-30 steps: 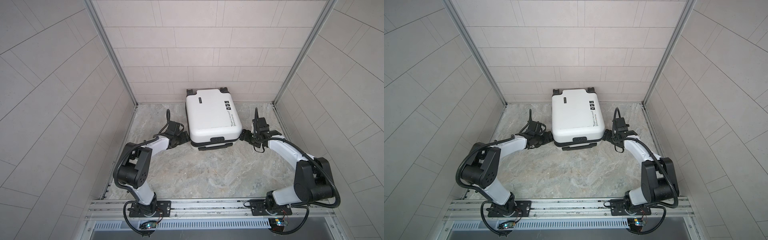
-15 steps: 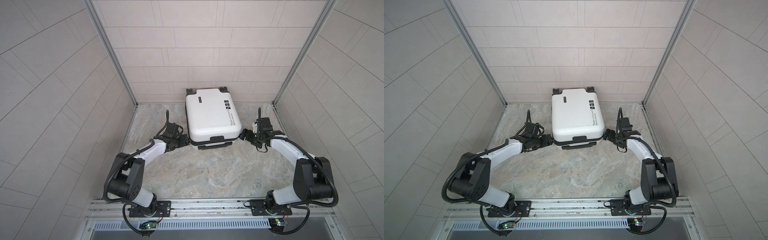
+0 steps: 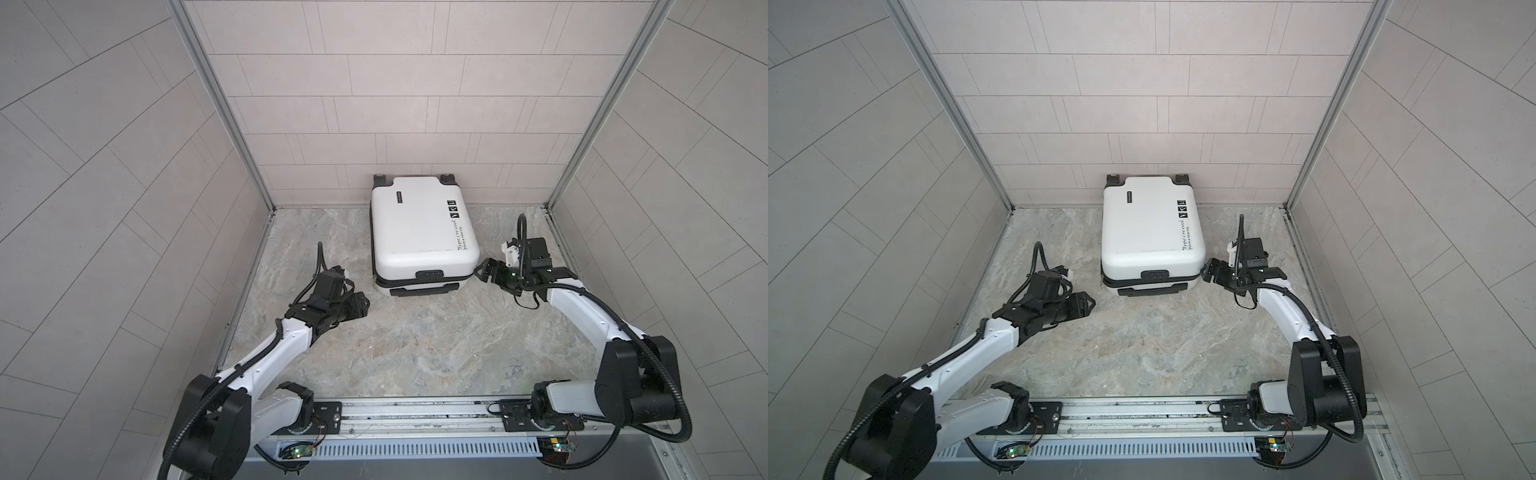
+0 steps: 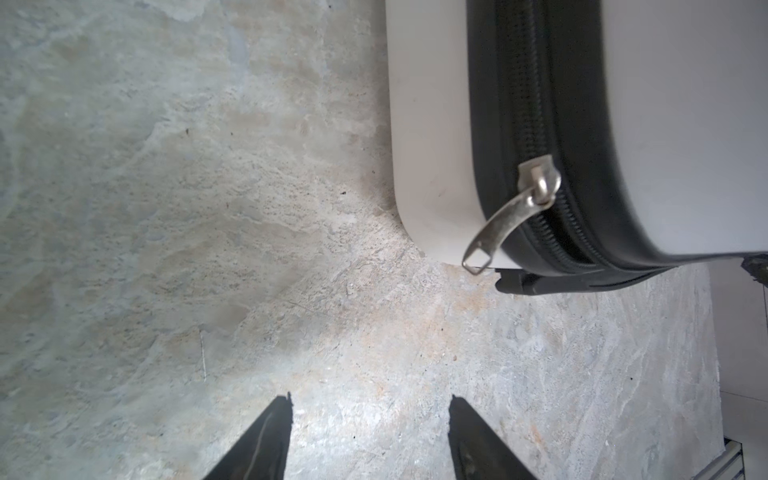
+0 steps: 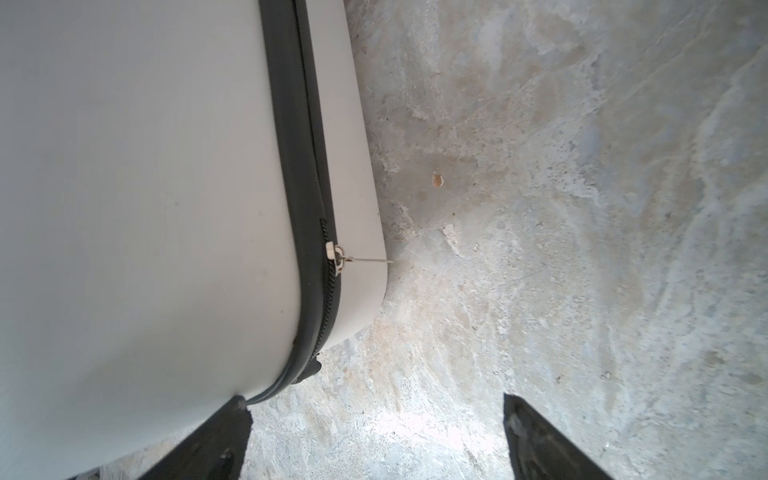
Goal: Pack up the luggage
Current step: 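Move the left gripper to the silver zipper pull at the near corner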
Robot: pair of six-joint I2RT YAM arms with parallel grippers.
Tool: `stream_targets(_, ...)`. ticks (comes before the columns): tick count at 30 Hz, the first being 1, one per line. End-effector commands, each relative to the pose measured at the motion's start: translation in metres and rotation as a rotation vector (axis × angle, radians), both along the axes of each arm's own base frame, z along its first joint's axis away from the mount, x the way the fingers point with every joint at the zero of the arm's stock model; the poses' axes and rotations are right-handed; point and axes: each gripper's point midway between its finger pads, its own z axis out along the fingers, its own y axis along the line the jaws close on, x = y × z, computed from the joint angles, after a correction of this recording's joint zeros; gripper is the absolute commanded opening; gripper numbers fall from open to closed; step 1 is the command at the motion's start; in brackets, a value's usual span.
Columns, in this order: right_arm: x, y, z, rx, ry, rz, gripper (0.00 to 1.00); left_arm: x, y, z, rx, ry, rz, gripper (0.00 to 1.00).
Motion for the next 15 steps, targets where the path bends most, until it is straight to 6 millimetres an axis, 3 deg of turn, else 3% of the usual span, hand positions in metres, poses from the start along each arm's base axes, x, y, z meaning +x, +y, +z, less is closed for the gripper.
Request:
stream_targets(1,-0.002,0.003,0.01,0.005,-0.042,0.019,0.96,0.01,-0.004,0.009,-0.003,-0.106,-0.026,0.61)
stream_targets(7,-0.006,0.006,0.014,0.022,-0.053,0.022,0.94,0.031,-0.006,0.029,0.018,-0.32,-0.045,0.55)
stream_targets(15,-0.01,0.008,0.02,0.04,-0.074,0.014,0.93,0.049,-0.029,0.045,0.022,-0.492,-0.137,0.49)
